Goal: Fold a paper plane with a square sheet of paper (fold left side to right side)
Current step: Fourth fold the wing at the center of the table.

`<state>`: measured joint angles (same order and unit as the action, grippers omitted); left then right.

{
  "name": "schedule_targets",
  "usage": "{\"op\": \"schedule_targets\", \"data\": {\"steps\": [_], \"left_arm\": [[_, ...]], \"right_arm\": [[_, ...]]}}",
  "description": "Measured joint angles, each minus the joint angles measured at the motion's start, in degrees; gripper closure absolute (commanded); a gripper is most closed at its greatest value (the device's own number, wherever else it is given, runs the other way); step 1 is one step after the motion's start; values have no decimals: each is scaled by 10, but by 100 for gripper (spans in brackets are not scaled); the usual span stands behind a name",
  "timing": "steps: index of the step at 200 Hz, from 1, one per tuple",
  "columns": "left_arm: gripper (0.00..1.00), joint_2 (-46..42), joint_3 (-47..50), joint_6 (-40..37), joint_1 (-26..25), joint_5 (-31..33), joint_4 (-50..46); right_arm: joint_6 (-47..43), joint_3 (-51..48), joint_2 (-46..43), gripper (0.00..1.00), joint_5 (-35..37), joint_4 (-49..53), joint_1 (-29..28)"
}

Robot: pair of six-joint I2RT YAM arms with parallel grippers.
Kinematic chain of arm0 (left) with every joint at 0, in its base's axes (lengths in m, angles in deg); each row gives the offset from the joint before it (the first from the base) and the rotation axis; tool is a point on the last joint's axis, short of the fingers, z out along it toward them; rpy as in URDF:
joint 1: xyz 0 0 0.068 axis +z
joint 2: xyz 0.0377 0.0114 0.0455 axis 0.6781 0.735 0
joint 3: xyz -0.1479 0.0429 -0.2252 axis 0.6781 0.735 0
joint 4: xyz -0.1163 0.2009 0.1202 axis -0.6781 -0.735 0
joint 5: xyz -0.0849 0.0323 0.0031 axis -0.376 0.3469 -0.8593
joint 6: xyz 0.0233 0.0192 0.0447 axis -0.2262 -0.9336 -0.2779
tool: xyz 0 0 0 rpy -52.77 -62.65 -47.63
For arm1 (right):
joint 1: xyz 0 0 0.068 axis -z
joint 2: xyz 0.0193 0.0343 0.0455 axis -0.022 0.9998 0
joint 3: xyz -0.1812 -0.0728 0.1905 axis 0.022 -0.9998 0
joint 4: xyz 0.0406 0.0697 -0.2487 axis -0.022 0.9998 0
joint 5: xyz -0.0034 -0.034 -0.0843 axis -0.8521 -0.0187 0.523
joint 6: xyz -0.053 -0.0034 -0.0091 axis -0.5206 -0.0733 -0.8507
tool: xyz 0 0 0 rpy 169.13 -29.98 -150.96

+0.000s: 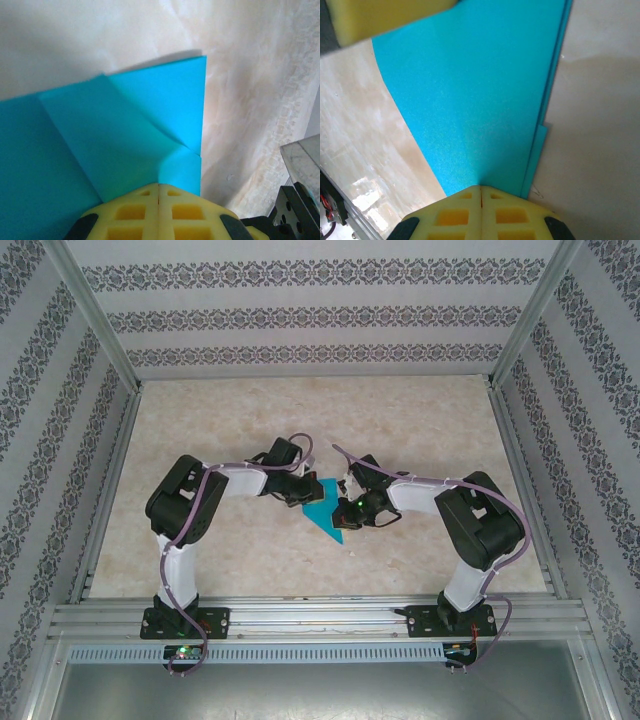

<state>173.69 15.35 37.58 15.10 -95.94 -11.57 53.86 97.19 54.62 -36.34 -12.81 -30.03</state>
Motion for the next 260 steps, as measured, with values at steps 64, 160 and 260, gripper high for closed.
{"op": "schedule_targets", "data": {"steps": [64, 160, 260], "left_arm": [[98, 26, -46, -29, 49, 3, -21], [98, 62, -121, -66, 94, 14, -73], [98, -111, -44, -86, 120, 58, -83]], "right_arm": [[0, 0, 0, 100, 0, 0, 0], [1, 0, 0, 100, 0, -1, 0], [14, -10, -6, 100, 0, -17, 0]]}}
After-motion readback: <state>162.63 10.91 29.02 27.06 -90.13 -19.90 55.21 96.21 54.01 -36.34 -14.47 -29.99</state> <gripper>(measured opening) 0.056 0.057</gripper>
